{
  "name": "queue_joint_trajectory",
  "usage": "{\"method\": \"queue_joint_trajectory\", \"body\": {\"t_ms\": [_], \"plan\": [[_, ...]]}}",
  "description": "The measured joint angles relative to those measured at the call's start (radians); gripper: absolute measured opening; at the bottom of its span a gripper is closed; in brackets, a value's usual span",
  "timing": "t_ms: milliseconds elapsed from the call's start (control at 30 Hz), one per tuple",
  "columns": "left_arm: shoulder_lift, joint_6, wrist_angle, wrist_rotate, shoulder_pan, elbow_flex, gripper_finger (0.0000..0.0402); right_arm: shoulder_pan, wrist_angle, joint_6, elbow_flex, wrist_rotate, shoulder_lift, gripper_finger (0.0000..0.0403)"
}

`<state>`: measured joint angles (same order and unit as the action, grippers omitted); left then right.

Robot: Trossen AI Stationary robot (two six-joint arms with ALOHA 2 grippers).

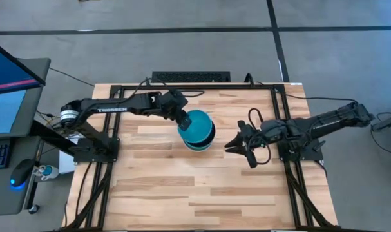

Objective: Nest bowls inside each other
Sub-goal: Stack the blue bowl on the black bowl

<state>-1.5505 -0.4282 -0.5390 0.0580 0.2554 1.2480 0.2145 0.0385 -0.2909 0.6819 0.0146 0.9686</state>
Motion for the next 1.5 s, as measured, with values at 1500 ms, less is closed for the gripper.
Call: {"method": "queue_joint_trajectory", "body": {"t_ms": [1500], "plan": [[-0.061,0.052,0.153,-0.132,0.011,0.000,0.0096,-0.017,-0.009,-0.042,0.000,-0.156,0.001,0.0107]]}}
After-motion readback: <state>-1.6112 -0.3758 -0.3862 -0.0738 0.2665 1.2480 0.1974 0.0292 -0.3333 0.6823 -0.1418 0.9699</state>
